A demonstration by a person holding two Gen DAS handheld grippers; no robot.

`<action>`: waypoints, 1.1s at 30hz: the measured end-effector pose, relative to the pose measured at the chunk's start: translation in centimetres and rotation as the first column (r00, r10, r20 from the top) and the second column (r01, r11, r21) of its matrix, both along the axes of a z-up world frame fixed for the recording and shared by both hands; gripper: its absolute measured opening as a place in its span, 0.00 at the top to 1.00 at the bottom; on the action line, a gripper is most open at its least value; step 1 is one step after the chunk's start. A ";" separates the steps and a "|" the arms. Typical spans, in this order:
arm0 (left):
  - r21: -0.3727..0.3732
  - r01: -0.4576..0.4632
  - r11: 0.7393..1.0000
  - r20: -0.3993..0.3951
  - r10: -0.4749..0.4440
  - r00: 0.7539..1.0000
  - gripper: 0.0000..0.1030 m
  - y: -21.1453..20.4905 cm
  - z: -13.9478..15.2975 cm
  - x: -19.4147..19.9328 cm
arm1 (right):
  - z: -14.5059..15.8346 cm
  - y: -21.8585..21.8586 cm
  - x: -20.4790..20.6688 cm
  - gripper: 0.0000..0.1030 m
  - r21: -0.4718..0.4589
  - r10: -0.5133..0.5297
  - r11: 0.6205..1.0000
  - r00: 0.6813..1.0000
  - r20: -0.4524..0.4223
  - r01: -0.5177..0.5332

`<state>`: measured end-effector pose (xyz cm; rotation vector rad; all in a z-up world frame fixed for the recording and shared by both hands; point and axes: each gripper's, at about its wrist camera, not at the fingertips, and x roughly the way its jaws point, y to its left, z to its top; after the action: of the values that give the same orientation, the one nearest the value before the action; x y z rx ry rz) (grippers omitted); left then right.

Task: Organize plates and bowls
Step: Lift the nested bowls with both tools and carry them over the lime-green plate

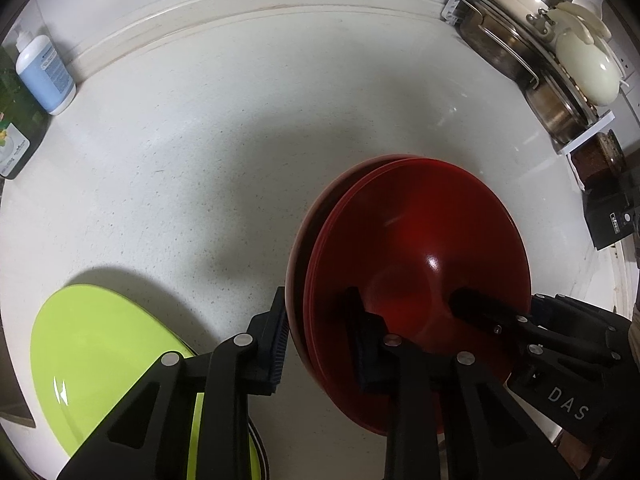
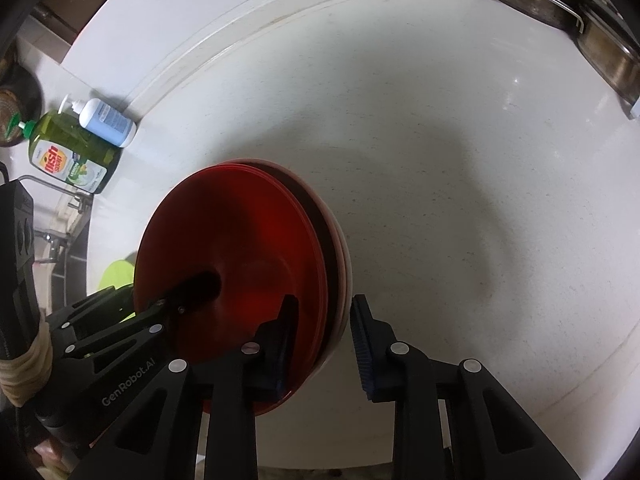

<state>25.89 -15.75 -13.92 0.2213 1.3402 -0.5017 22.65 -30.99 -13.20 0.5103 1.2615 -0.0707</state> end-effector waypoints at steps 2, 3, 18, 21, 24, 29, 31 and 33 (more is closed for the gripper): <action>0.003 -0.002 1.000 0.002 0.002 1.000 0.74 -0.1 0.0 0.0 | 0.0 -0.1 0.0 0.74 0.000 -0.004 1.000 1.000 -0.003 0.004; 0.004 -0.002 1.000 0.002 0.002 1.000 0.74 -0.1 0.0 0.0 | 0.0 -0.1 0.0 0.75 0.000 -0.009 1.000 1.000 -0.007 0.009; 0.025 -0.091 0.996 0.053 0.090 0.995 0.74 1.3 2.3 -0.5 | 1.5 -0.6 0.2 0.75 0.034 0.026 0.999 0.999 0.031 -0.027; 0.017 -0.121 0.992 0.070 0.120 0.990 0.74 2.3 3.4 -1.0 | 2.6 -0.3 0.0 0.75 0.024 0.058 0.998 0.997 0.051 -0.059; 0.007 -0.152 0.988 0.089 0.150 0.985 0.74 3.6 4.7 -1.7 | 3.8 0.5 0.0 0.75 0.014 0.083 0.996 0.994 0.074 -0.085; 0.004 -0.182 0.983 0.124 0.180 0.976 0.74 4.6 6.1 -2.6 | 5.6 2.6 -0.4 0.75 -0.002 0.128 0.992 0.987 0.102 -0.128; -0.004 -0.195 0.981 0.133 0.194 0.972 0.74 5.6 6.6 -3.1 | 6.3 3.7 -0.6 0.75 -0.007 0.140 0.990 0.984 0.113 -0.140; -0.009 -0.204 0.979 0.139 0.203 0.969 0.74 6.8 7.2 -3.5 | 6.8 4.7 -0.8 0.75 -0.014 0.152 0.988 0.981 0.121 -0.152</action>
<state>22.43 -8.92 -6.76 0.1191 1.2121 -0.3033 21.81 -26.28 -6.35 0.4064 1.1761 0.0852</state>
